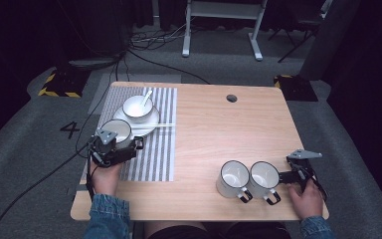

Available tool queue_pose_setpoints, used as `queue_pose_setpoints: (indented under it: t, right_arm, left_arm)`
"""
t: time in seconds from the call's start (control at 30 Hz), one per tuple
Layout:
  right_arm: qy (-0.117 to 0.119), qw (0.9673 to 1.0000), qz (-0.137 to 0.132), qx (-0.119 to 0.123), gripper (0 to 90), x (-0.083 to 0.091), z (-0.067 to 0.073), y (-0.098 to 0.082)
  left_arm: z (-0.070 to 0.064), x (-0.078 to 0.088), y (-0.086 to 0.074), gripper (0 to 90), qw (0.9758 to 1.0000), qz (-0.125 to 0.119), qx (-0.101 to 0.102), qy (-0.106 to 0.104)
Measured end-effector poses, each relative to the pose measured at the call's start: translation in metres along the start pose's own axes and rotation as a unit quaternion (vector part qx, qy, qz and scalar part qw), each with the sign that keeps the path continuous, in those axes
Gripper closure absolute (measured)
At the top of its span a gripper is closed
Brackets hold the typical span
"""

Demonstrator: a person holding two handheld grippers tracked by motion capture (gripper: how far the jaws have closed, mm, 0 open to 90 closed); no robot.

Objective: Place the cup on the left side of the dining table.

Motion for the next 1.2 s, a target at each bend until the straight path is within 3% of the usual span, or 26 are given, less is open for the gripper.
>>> queue_pose_setpoints:
  t: [0.17, 0.33, 0.5, 0.63, 0.9, 1.2]
  right_arm:
    - [0.0, 1.0, 0.0, 0.0, 0.2, 0.0, 0.0, 0.0]
    - [0.0, 1.0, 0.0, 0.0, 0.2, 0.0, 0.0, 0.0]
    - [0.0, 1.0, 0.0, 0.0, 0.2, 0.0, 0.0, 0.0]
    - [0.0, 1.0, 0.0, 0.0, 0.2, 0.0, 0.0, 0.0]
    - [0.0, 1.0, 0.0, 0.0, 0.2, 0.0, 0.0, 0.0]
    - [0.0, 1.0, 0.0, 0.0, 0.2, 0.0, 0.0, 0.0]
  left_arm:
    - [0.002, -0.013, -0.007, 3.6, 0.9997, 0.021, -0.007, 0.008]
    - [-0.001, -0.026, -0.014, 3.6, 0.9991, 0.041, 0.002, -0.007]
    - [-0.003, -0.035, -0.022, 3.6, 0.9978, 0.066, -0.007, -0.005]
    - [-0.003, -0.038, -0.025, 3.6, 0.9971, 0.074, -0.013, 0.005]
    - [-0.013, -0.046, -0.032, 3.6, 0.9956, 0.092, -0.012, -0.014]
    - [-0.016, -0.049, -0.035, 3.5, 0.9947, 0.1, -0.02, -0.015]
Point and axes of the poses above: each handheld gripper's, and its own axes: x roughly backward along the jaws, y roughly out of its top, z roughly to its left, the point moved 10 cm from there along -x, roughly forward along the jaws, and after that the axes turned 7 degrees about z, right-handed, at the moved point
